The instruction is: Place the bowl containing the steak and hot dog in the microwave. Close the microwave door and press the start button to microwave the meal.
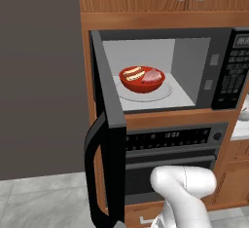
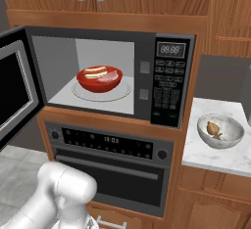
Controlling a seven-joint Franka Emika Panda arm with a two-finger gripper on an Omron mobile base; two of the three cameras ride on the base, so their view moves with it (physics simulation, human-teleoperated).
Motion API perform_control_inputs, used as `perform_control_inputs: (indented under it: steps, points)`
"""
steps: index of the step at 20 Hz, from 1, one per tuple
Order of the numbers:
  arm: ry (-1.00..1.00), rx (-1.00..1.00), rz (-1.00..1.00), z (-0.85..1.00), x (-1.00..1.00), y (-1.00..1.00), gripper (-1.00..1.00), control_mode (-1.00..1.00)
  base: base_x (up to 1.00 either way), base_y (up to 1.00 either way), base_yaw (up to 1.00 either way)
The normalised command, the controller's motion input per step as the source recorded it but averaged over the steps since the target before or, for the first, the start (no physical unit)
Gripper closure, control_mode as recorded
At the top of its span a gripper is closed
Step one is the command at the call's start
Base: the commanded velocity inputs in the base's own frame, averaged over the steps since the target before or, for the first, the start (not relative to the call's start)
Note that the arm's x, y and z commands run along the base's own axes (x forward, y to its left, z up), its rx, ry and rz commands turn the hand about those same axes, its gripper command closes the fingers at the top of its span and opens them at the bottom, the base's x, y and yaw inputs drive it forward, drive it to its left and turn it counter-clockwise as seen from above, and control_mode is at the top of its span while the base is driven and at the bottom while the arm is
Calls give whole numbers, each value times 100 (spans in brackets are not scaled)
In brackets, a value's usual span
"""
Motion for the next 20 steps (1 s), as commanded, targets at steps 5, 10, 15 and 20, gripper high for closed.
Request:
perform_control_inputs:
  steps: [5,10,15,20]
  points:
    - [0,-10,-11,-6,13,21,-100,-100,0,0,0]
    - [1,-12,-15,-21,27,0,-100,-100,0,0,0]
    - [0,-10,-10,-20,25,0,-100,-100,0,0,0]
    - [0,-7,-2,-32,24,0,-100,-100,0,0,0]
